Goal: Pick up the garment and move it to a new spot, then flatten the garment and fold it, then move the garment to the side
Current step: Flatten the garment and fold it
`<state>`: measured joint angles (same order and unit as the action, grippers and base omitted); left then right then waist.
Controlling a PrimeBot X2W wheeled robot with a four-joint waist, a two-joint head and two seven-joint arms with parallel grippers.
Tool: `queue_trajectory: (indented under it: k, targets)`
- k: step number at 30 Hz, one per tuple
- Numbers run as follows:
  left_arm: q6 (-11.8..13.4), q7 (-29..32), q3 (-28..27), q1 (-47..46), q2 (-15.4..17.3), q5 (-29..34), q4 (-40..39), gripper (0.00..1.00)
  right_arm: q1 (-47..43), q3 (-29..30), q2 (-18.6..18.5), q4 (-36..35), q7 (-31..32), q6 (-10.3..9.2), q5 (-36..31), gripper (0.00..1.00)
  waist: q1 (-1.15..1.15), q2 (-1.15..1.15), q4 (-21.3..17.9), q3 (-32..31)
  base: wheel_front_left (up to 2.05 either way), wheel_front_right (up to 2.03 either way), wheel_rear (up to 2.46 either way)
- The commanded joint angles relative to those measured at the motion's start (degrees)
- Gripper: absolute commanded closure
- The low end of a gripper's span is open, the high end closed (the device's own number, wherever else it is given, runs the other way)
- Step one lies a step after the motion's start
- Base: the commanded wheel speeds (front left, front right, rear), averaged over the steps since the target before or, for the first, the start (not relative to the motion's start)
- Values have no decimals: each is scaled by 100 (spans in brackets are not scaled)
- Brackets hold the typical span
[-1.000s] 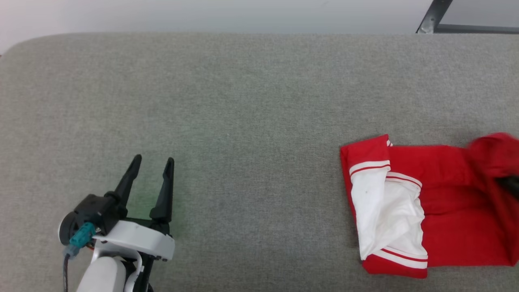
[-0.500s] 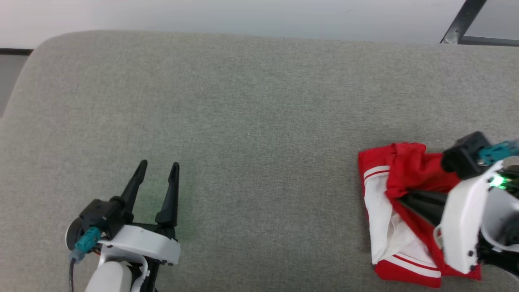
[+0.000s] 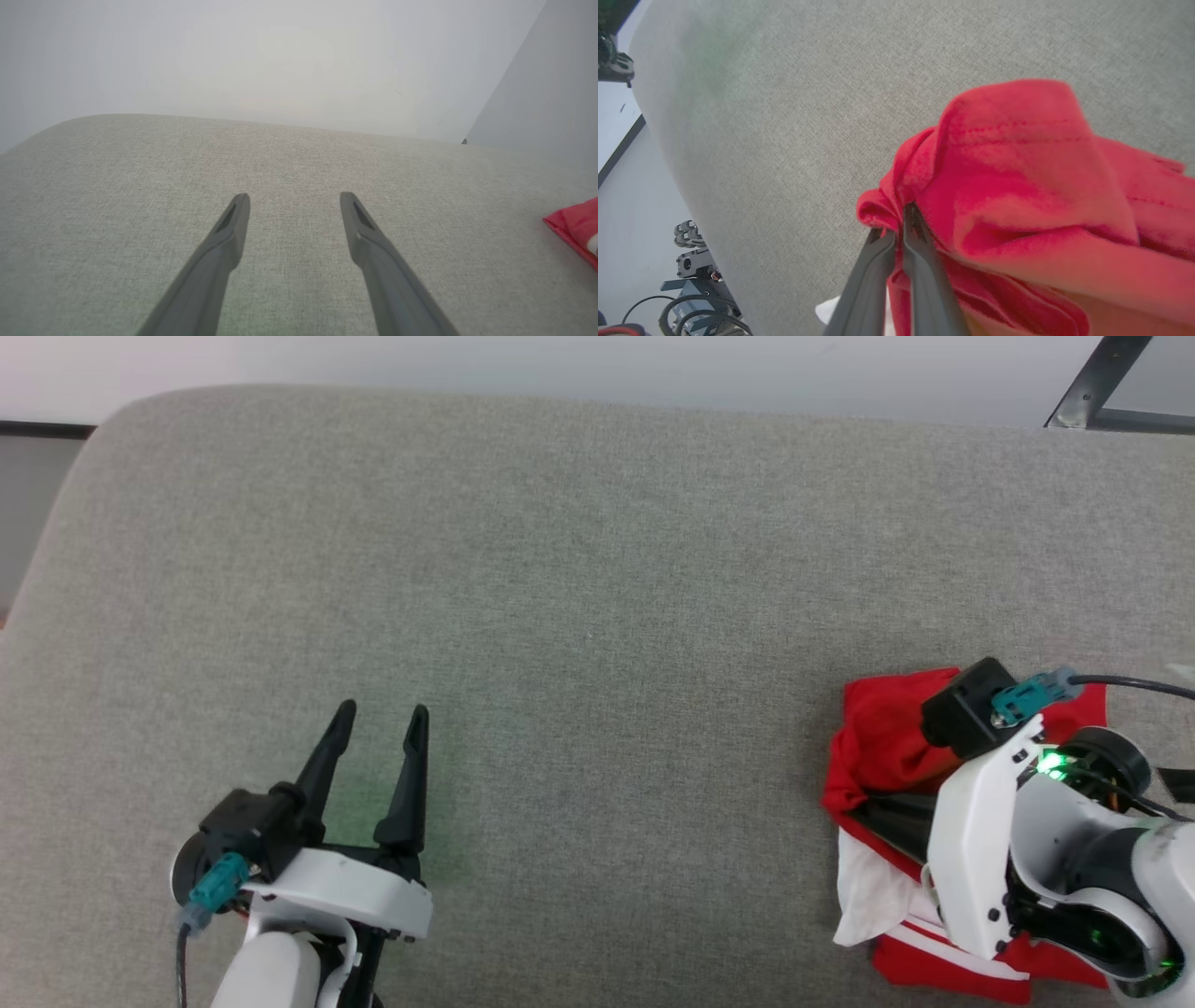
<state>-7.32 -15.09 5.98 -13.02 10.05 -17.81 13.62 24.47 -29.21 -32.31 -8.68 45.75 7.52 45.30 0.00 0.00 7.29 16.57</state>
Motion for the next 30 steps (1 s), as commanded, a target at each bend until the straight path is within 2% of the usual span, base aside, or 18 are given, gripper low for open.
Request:
queue_trajectory:
  k: [1,8,10,11,17,23,30]
  targets:
    - [-23,-5,-2,-69,-25,-35,11,0,107,-125,50,125,-88,-5,-17,100,0,0,1,13,0,0,0]
    - [-24,-5,34,-94,-28,-59,14,0,275,-408,97,429,-283,-5,6,100,0,0,4,19,0,0,0]
    - [-24,-5,17,-89,-13,-70,19,0,319,-435,87,479,-348,-5,51,69,0,0,-11,3,0,0,0]
    - [-24,-5,1,-85,-4,-81,41,0,333,-442,78,500,-461,-5,102,0,0,0,-39,-33,0,0,0]
    - [-24,-5,0,-82,44,-90,93,0,277,-205,36,566,-832,-5,317,0,0,0,-169,-206,0,0,0]
    - [-24,-5,6,-64,158,-152,173,0,119,309,-147,638,-1494,-5,428,0,0,0,-392,-472,0,0,0]
    - [-20,-6,24,-129,340,-254,418,0,-229,1011,-327,1226,-2423,-5,293,0,0,0,-626,-763,0,0,0]
